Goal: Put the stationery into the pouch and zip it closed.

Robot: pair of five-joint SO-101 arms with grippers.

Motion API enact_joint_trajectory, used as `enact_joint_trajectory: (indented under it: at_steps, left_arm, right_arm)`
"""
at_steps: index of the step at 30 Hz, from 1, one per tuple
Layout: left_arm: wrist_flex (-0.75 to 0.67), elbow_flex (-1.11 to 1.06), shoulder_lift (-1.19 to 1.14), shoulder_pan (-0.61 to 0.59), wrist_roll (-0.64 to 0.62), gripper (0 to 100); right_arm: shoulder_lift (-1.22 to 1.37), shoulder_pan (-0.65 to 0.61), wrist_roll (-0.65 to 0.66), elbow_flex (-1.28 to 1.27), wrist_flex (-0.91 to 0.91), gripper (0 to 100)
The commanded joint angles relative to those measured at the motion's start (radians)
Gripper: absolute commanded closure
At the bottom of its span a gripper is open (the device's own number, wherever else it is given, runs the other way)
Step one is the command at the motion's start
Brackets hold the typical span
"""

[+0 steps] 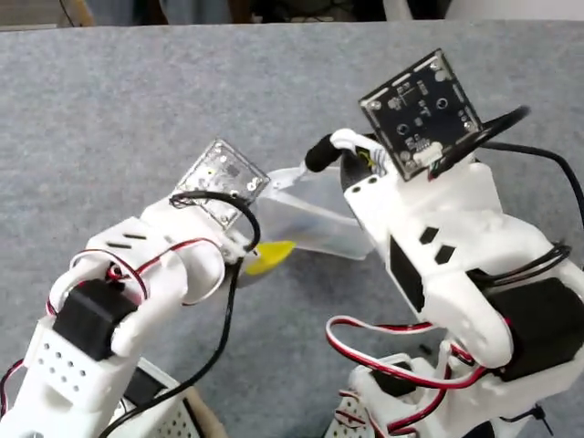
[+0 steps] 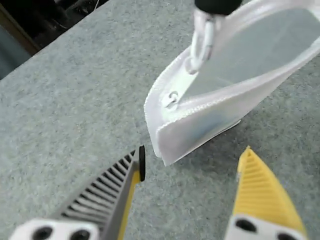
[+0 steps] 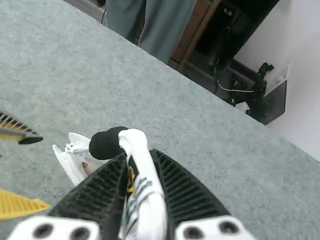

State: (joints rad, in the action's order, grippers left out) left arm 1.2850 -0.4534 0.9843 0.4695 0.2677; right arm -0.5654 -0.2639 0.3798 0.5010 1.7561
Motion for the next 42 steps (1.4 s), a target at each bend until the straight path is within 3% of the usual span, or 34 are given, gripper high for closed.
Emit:
enact_joint_trajectory:
  at_steps: [1,13,22,28,37,42]
  left_arm:
    - [-0.044,-0.004,0.011,0.015,0.084,69]
    - [-0.247,-0.079,0.009,-0.005,0.176,69]
    - [-0.439,-0.251,0.009,0.010,0.172,69]
    - [-0.453,-0.248,0.011,0.059,0.169,70]
    - [-0.450,-0.248,0.012,0.082,0.169,98]
    - [-0.436,-0.246,0.012,0.087,0.169,97]
  right_arm:
    - [-0.007,-0.009,0.023,0.031,0.006,98.6]
    - [-0.007,-0.011,0.035,0.002,0.011,98.6]
    - [-0.030,-0.120,0.035,-0.059,0.009,98.6]
    - [-0.025,-0.127,0.035,-0.082,0.009,98.6]
    - [-0.031,-0.124,0.032,-0.134,0.008,98.6]
    - [-0.031,-0.123,0.032,-0.134,0.006,98.6]
